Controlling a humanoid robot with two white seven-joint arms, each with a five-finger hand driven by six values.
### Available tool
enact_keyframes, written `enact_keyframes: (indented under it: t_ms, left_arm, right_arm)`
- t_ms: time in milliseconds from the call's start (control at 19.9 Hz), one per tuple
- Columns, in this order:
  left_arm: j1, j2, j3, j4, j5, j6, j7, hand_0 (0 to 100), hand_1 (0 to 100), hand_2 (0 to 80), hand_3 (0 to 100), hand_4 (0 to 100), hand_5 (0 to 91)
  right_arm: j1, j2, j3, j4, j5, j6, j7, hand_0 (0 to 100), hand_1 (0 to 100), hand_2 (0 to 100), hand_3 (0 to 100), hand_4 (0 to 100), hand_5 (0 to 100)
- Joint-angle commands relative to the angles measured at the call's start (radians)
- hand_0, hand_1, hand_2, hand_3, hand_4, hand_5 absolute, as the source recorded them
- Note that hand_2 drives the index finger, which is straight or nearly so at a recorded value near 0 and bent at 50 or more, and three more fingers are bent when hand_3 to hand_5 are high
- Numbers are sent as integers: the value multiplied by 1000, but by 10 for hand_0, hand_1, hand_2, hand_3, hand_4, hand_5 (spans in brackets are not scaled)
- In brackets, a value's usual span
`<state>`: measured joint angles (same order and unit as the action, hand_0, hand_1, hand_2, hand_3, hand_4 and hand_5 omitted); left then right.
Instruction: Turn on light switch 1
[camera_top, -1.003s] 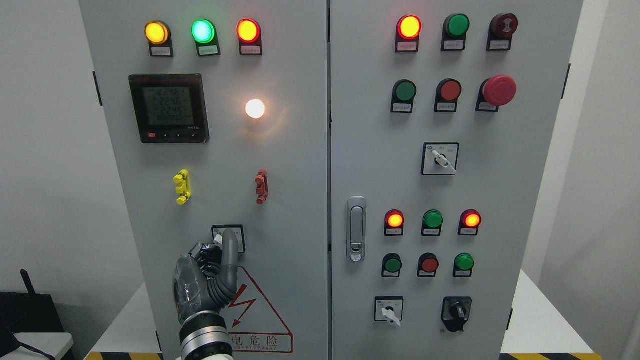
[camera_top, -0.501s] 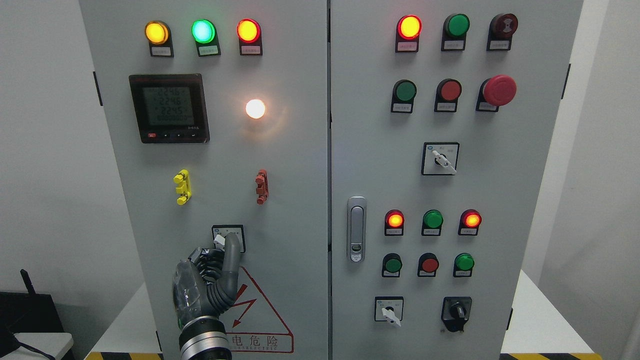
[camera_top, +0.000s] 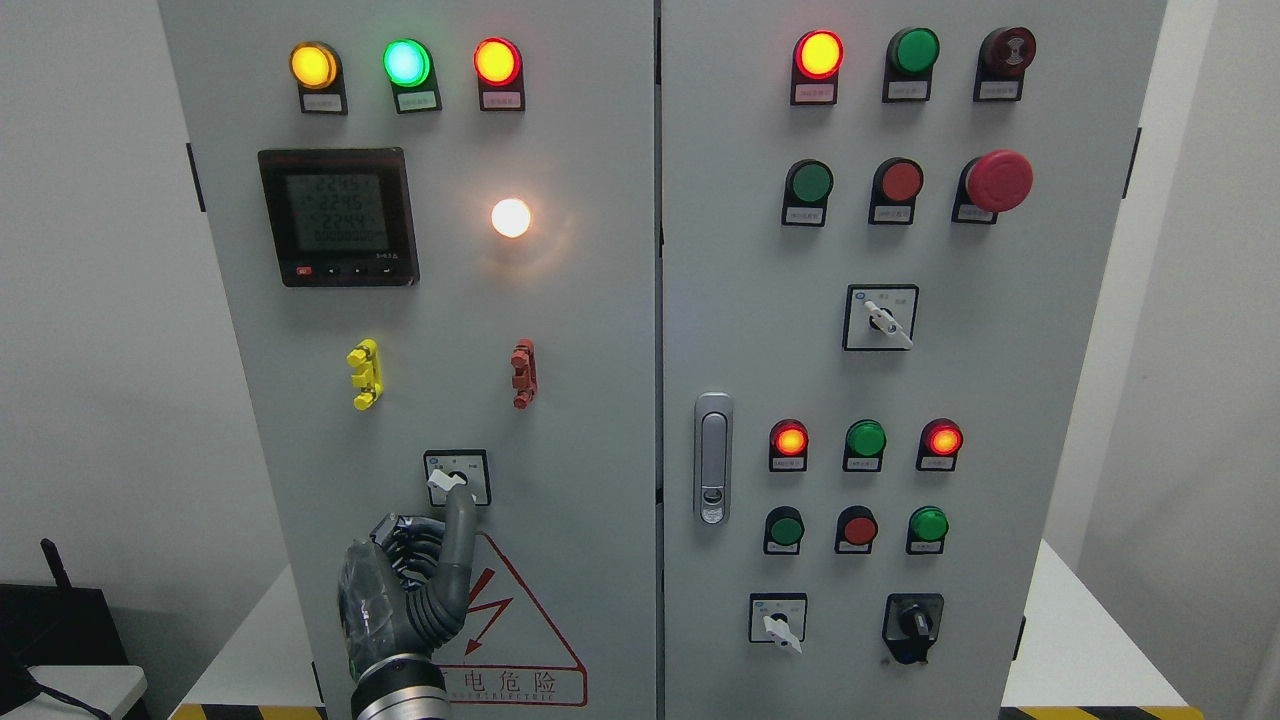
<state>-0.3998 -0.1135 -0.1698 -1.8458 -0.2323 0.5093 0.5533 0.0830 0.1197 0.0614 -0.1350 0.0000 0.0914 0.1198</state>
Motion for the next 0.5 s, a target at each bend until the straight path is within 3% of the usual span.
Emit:
enact_keyframes:
  t_ms: [0, 301, 451]
  left_arm:
    - [88, 3, 15, -47, -2, -78, 2, 84, 316, 635, 840, 861, 785]
    - [254, 17, 140, -36, 1, -309, -10, 81, 345, 664, 862, 878, 799]
    - [378, 40, 235, -17, 4, -371, -49, 84, 352, 668, 877, 881, 794]
  right_arm:
    - [0, 0, 0, 0, -17, -1, 0, 120, 389, 0, 0, 0, 0]
    - [0, 0, 0, 0, -17, -1, 0, 120, 389, 0, 0, 0, 0]
    - [0, 0, 0, 0, -17, -1, 0, 120, 389, 0, 0, 0, 0]
